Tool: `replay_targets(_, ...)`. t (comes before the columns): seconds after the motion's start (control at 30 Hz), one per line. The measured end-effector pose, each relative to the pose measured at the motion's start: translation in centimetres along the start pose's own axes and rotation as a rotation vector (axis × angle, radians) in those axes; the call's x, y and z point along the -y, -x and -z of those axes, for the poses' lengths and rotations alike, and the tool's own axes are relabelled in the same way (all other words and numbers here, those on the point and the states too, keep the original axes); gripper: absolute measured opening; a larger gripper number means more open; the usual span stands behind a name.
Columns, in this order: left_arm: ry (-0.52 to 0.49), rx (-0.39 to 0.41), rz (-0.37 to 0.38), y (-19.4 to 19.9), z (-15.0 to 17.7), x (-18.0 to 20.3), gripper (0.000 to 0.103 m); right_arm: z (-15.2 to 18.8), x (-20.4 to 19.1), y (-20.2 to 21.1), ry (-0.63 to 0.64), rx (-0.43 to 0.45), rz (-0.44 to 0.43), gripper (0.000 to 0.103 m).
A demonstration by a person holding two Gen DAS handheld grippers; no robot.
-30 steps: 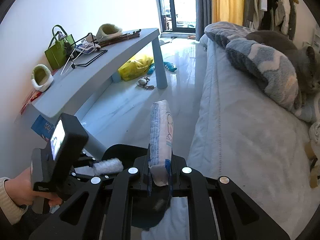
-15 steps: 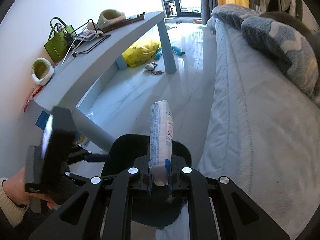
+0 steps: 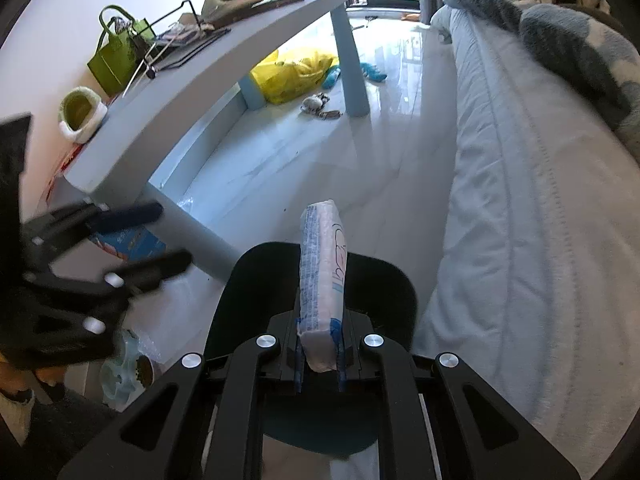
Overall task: Collect trash
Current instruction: 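Open the left tool over the bin while the right tool drops the tissue pack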
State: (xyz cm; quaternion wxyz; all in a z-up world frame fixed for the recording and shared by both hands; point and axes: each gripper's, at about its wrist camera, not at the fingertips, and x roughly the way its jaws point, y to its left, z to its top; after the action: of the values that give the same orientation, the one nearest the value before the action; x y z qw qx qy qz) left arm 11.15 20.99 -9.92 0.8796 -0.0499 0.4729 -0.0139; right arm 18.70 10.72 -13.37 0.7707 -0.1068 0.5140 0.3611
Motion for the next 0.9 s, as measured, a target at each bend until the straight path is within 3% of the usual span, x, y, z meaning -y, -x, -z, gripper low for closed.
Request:
replay_targets(0.37,0.024,0.152,-0.002,4.2,-1.1,-1.6,0.057,0.3,-2.4,-4.5,0.047,-0.095,0.011,0.012)
replay_targets(0.9,0.053,0.249,0.054,6.9,-2.5,-1.1,0.051,4.4,-4.0,-10.0,0.121,-0.283,0.016,0.012)
